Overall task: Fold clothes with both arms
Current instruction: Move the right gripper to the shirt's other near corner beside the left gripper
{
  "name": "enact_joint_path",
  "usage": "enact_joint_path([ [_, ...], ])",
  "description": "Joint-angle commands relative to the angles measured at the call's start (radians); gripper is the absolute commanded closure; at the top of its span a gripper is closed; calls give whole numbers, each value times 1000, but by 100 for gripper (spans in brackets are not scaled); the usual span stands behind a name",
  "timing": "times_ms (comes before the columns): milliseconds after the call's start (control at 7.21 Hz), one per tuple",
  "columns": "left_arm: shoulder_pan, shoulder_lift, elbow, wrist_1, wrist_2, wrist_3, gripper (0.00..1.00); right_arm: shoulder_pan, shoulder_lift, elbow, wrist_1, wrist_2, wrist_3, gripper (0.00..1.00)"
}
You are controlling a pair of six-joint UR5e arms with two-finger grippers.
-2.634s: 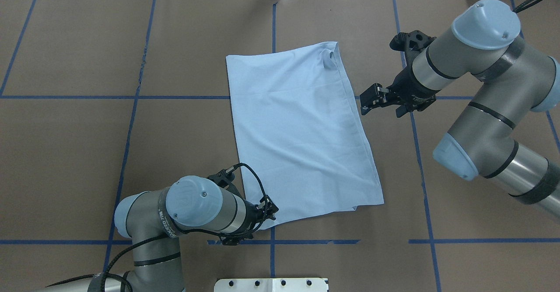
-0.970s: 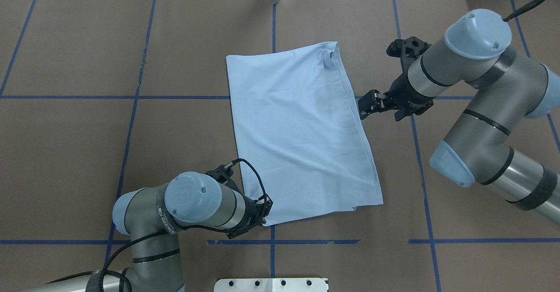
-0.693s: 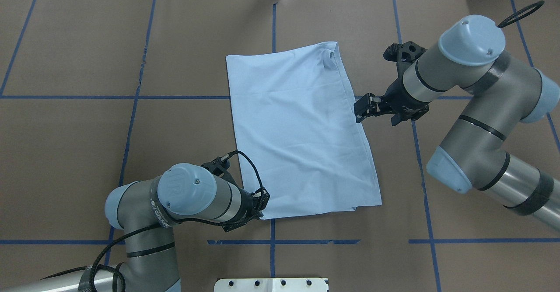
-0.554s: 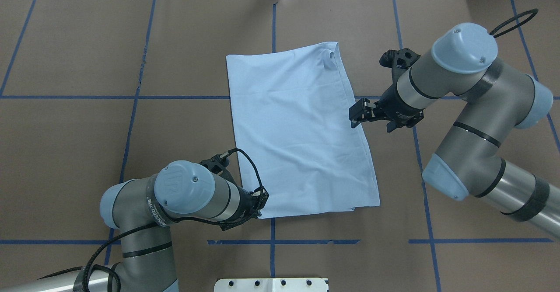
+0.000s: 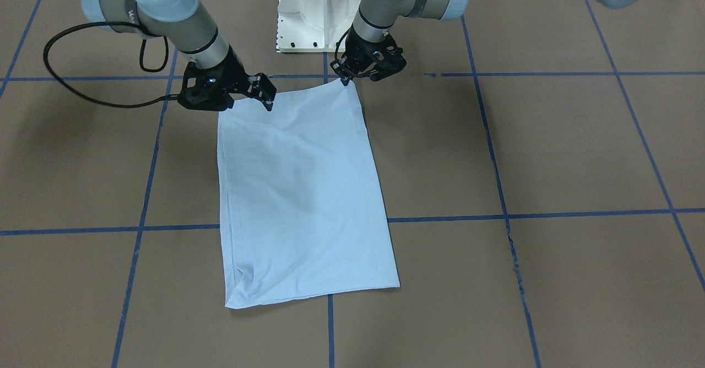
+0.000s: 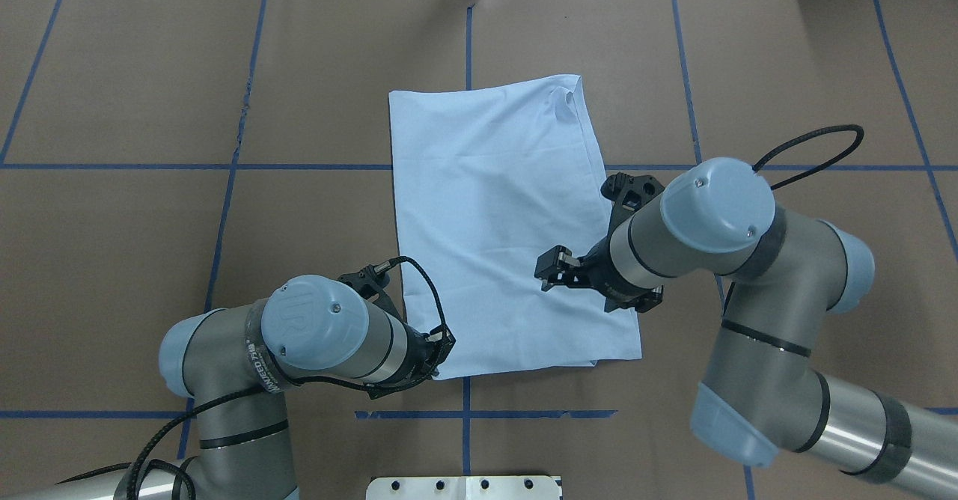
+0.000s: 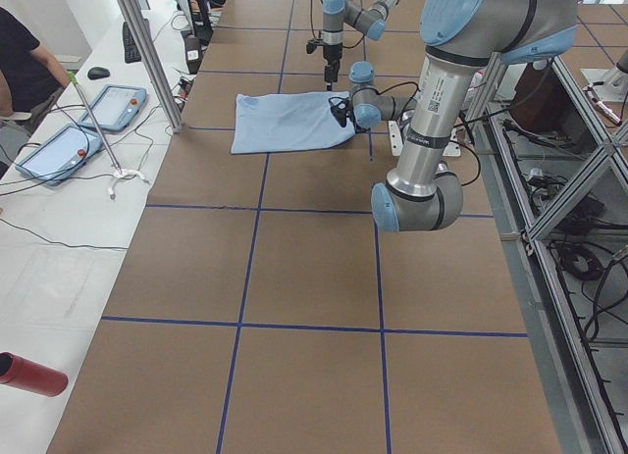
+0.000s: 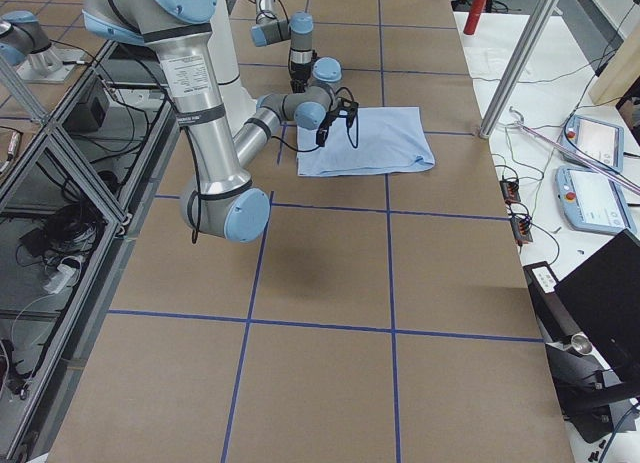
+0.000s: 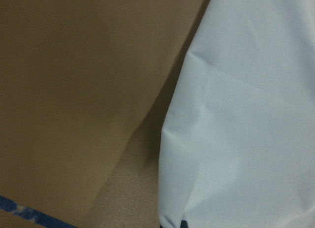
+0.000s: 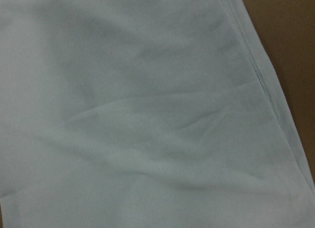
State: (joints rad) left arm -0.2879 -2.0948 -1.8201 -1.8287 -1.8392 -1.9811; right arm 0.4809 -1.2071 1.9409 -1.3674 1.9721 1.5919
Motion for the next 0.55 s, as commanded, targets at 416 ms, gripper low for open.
enact_joint_path([
  [416,3,-14,4,0,-2,2,100,-160,-72,-10,-24,-229,195,0],
])
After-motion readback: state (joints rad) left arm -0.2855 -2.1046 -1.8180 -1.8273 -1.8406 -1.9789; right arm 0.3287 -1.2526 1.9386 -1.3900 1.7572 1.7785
